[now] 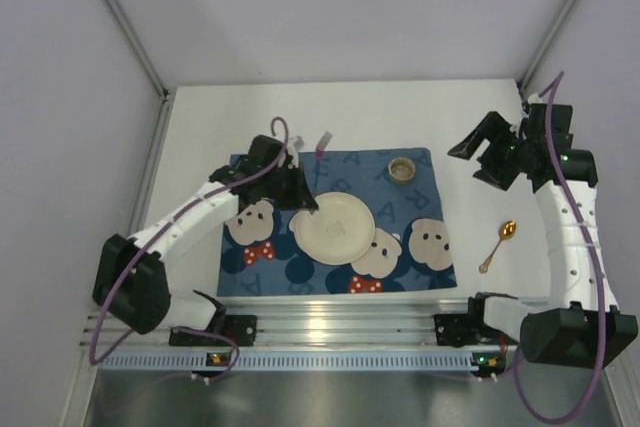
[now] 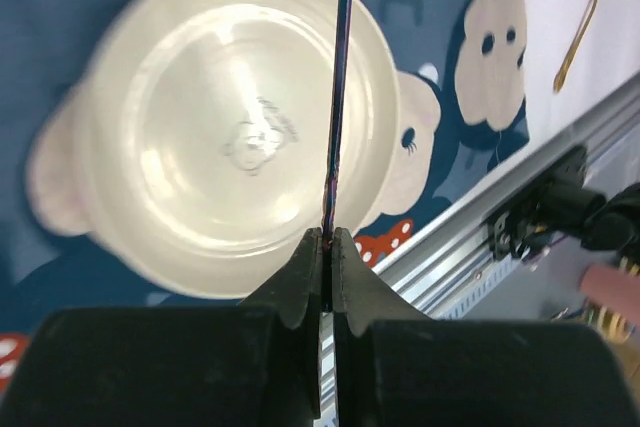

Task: Set the dinner table for one person

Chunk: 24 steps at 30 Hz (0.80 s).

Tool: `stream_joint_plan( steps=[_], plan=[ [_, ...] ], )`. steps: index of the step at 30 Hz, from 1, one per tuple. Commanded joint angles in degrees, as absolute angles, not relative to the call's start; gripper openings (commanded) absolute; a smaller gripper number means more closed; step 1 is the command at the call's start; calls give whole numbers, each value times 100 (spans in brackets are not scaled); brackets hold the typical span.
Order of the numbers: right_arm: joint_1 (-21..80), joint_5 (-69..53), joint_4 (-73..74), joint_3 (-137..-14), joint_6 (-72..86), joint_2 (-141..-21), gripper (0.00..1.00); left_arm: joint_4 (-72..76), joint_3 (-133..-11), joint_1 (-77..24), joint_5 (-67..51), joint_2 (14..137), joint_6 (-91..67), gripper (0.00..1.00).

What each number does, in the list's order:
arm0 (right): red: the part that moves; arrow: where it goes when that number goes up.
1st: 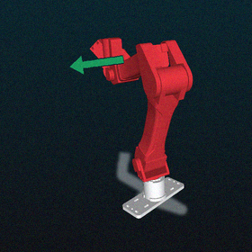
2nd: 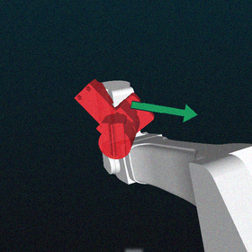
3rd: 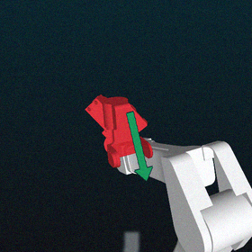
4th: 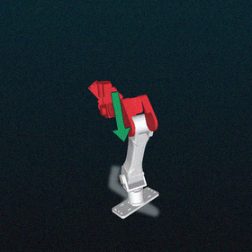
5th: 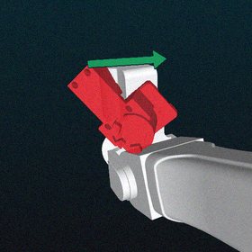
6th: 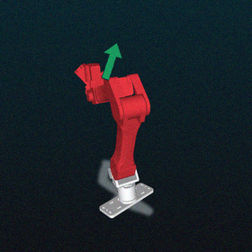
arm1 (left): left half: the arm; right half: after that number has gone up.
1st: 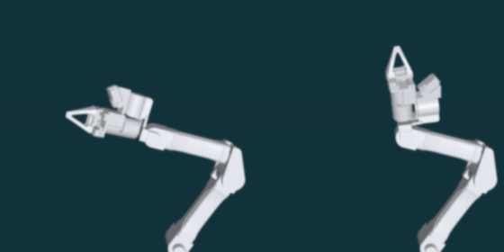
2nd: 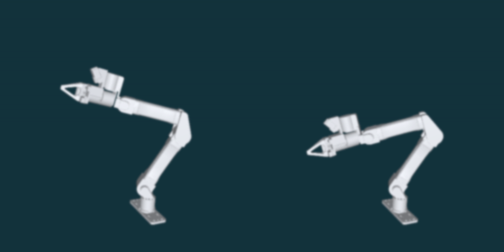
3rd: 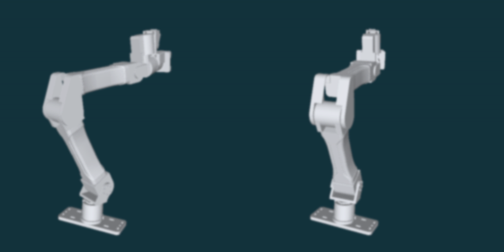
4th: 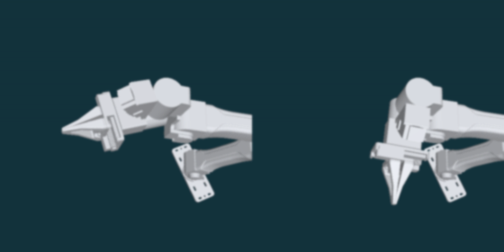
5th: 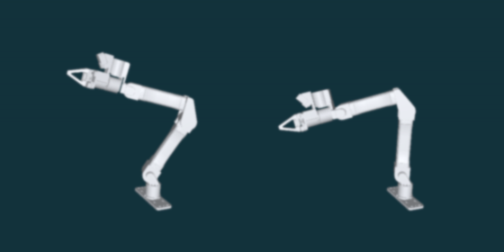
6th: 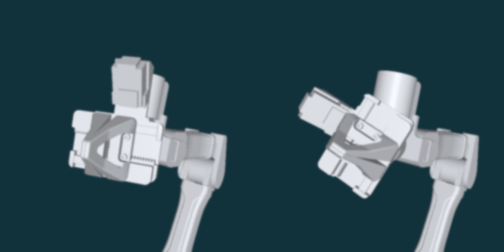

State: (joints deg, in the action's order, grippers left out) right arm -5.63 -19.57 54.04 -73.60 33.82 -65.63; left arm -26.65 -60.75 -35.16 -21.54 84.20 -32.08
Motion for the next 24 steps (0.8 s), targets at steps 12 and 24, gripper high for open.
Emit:
stream_joint_plan(
  steps=[12, 24],
  plan=[
    [-492, -2101, 5124, -7040, 3410, -6557, 82, -2874, -4114, -748, -4104, 6882, -3234, 0],
    [-483, -2100, 5080, -6671, 3366, -6337, 82, -2294, -3480, -53, -5009, 7400, -3349, 3]
  ],
)
